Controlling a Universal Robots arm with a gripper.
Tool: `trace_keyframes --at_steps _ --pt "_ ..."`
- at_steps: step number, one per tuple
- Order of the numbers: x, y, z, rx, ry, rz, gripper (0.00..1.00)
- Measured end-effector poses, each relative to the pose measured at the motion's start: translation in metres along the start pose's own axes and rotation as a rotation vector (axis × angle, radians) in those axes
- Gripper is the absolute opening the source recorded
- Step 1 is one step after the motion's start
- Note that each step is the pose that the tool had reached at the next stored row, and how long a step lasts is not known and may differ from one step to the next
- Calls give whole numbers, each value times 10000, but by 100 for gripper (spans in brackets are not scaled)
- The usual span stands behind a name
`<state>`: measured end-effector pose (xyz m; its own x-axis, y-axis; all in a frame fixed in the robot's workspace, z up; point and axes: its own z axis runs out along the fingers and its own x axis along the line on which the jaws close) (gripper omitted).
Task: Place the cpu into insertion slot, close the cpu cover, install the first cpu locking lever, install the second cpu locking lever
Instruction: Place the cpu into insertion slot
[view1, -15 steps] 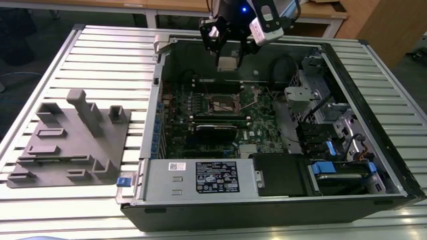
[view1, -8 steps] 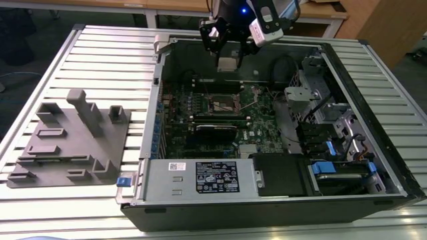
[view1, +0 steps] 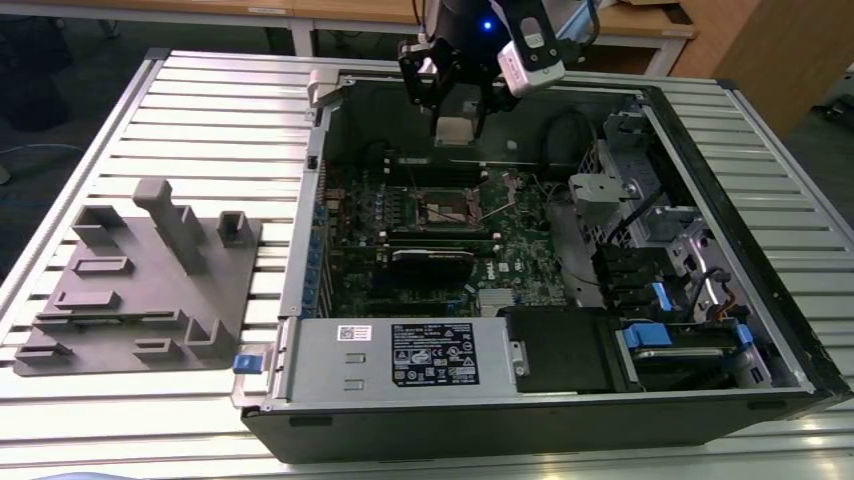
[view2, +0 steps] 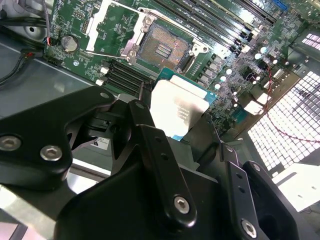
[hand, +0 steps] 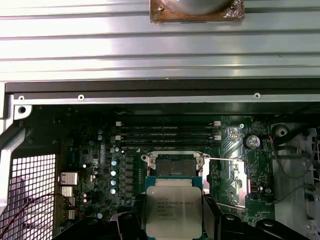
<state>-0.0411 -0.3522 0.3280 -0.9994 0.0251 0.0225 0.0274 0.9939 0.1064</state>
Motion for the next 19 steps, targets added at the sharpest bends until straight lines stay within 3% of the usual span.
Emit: trace_keyframes --at_steps 12,19 --pt "-2 -11 105 0 0 0 54" --pt "-3 -13 118 -3 -1 -1 54"
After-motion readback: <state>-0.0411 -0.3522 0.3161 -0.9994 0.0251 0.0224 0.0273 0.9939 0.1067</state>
